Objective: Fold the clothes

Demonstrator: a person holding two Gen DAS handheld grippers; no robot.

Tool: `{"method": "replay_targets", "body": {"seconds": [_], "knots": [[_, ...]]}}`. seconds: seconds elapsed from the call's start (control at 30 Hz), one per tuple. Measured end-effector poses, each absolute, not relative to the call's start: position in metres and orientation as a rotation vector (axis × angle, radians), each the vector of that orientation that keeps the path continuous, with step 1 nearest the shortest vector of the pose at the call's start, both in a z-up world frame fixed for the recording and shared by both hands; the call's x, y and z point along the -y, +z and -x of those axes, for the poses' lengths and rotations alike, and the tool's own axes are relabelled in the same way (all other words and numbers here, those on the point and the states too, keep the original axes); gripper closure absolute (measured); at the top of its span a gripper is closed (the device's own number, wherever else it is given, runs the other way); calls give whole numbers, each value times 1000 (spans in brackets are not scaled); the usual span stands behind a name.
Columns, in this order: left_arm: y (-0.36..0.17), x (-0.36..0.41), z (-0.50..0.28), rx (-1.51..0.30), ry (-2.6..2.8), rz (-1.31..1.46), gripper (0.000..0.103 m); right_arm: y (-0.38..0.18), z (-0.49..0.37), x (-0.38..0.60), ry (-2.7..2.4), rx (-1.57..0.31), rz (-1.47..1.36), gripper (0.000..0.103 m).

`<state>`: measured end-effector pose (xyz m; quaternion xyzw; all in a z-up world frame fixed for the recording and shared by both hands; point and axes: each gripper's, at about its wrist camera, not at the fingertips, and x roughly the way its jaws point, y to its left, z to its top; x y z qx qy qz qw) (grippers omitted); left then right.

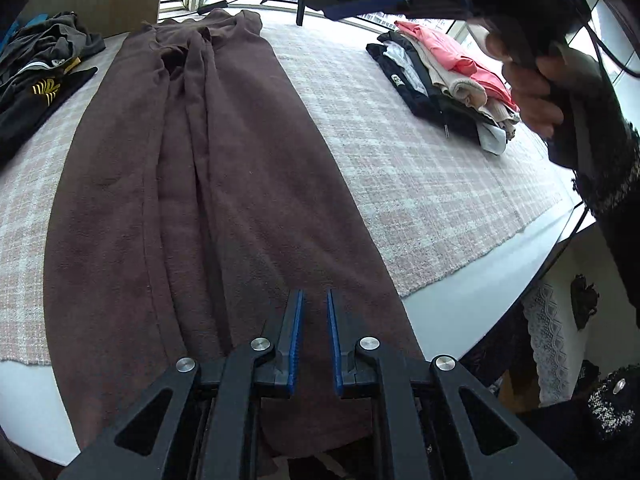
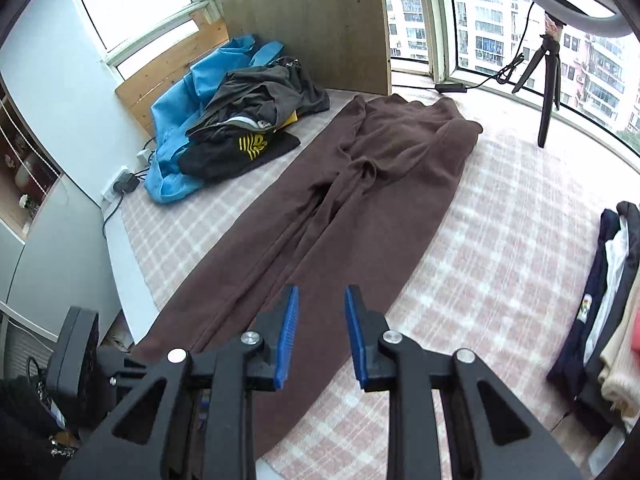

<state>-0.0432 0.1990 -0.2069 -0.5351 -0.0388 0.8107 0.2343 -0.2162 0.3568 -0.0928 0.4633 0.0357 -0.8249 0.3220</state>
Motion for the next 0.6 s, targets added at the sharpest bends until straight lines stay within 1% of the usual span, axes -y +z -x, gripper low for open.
{"method": "replay_targets", "body": {"seconds": [0.1, 0.23, 0.37, 0.43, 0.47, 0.5, 0.57, 0.6], "knots": [[-209, -200, 42, 104, 2228, 1478, 91, -108, 273, -323, -2180, -170, -1230, 79], [-209, -196, 43, 145, 2226, 1489, 91, -147, 327, -275, -2112, -219, -1308, 79], [-205, -192, 42, 177, 2230, 1503, 91, -183, 341, -245, -2063, -281, -1360, 78], [-195, -184, 40, 217, 2237, 1510, 91, -176, 335, -247, -2054, -320, -1337, 78], [-185, -176, 36, 232, 2256, 1499, 91, -170, 333, -256, -2042, -278, -1334, 78], [-174, -167, 32, 235, 2286, 1481, 90, -160, 331, -270, -2023, -198, -1326, 78], [-151, -144, 22, 231, 2354, 1449, 84, -140, 316, -305, -2020, -49, -1287, 78], [-142, -131, 17, 222, 2393, 1440, 84, -133, 305, -321, -2023, 6, -1269, 78]]}}
